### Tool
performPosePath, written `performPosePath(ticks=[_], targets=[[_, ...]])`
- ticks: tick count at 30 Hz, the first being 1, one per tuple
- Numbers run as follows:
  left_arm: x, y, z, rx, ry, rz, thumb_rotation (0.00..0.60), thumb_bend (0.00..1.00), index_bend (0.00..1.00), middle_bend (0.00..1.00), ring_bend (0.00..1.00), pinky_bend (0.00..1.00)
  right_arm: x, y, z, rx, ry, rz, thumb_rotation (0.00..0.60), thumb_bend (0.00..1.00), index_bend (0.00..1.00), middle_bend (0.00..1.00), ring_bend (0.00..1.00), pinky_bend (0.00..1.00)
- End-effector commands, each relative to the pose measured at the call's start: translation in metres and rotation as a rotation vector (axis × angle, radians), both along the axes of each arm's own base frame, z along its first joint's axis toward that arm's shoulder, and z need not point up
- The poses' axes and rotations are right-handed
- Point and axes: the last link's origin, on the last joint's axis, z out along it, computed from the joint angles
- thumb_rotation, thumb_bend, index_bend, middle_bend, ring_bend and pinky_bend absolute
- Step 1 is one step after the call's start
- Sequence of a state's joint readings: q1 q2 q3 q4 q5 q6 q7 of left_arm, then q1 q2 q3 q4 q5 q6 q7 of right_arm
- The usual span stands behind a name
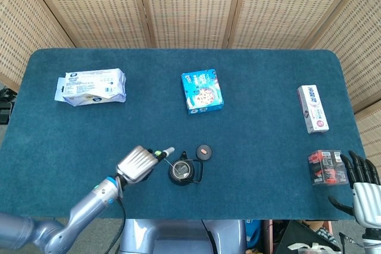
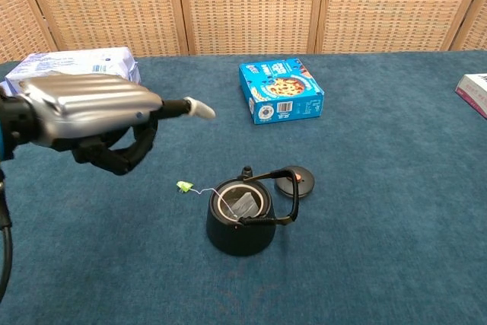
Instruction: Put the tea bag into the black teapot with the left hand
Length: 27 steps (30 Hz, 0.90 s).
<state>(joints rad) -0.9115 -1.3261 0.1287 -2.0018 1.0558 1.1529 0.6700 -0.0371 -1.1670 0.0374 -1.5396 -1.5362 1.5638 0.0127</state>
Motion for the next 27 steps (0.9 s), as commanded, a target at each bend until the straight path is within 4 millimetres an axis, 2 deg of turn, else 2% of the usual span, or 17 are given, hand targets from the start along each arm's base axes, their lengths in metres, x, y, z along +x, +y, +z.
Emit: performPosePath(ticks=[1,3,6,8,9,11,18,21,27], targets=[[-0.029,-0.007,0.025,0.117,-0.127,0.065,0.600,0.60,0.00,0.23,0.25,0.52,0.001,-0.001,0.000,0.002,0.000,0.007,0.600,0.00,0.00,0.00,0.00,0.00],[-0.039,-0.011,0.033,0.159,-0.175,0.081,0.600,0.56,0.00,0.16,0.17,0.41,0.002,-0.003,-0.001,0.004,0.000,0.013,0.600,0.00,0.00,0.00,0.00,0.00],[-0.073,-0.023,0.056,0.278,-0.234,0.152,0.600,0.53,0.00,0.08,0.08,0.24,0.006,-0.007,-0.002,0.010,0.002,0.039,0.600,0.00,0.00,0.00,0.00,0.00],[-0.084,-0.029,0.062,0.303,-0.251,0.159,0.600,0.53,0.00,0.03,0.03,0.13,0.007,-0.009,-0.003,0.013,0.004,0.046,0.600,0.00,0.00,0.00,0.00,0.00],[-0.090,-0.033,0.065,0.319,-0.258,0.165,0.600,0.52,0.00,0.01,0.01,0.06,0.007,-0.009,-0.003,0.015,0.005,0.050,0.600,0.00,0.00,0.00,0.00,0.00],[-0.100,-0.038,0.071,0.346,-0.262,0.180,0.600,0.49,0.00,0.00,0.00,0.01,0.009,-0.010,-0.004,0.016,0.006,0.057,0.600,0.00,0.00,0.00,0.00,0.00],[-0.132,-0.058,0.090,0.450,-0.278,0.231,0.600,0.42,0.00,0.00,0.00,0.00,0.012,-0.014,-0.005,0.015,0.017,0.076,0.600,0.00,0.00,0.00,0.00,0.00],[-0.152,-0.077,0.100,0.498,-0.247,0.278,0.600,0.41,0.00,0.00,0.00,0.00,0.015,-0.016,-0.006,0.014,0.021,0.090,0.600,0.00,0.00,0.00,0.00,0.00],[-0.164,-0.090,0.107,0.524,-0.230,0.303,0.600,0.31,0.00,0.00,0.00,0.00,0.017,-0.017,-0.008,0.012,0.030,0.096,0.600,0.00,0.00,0.00,0.00,0.00]])
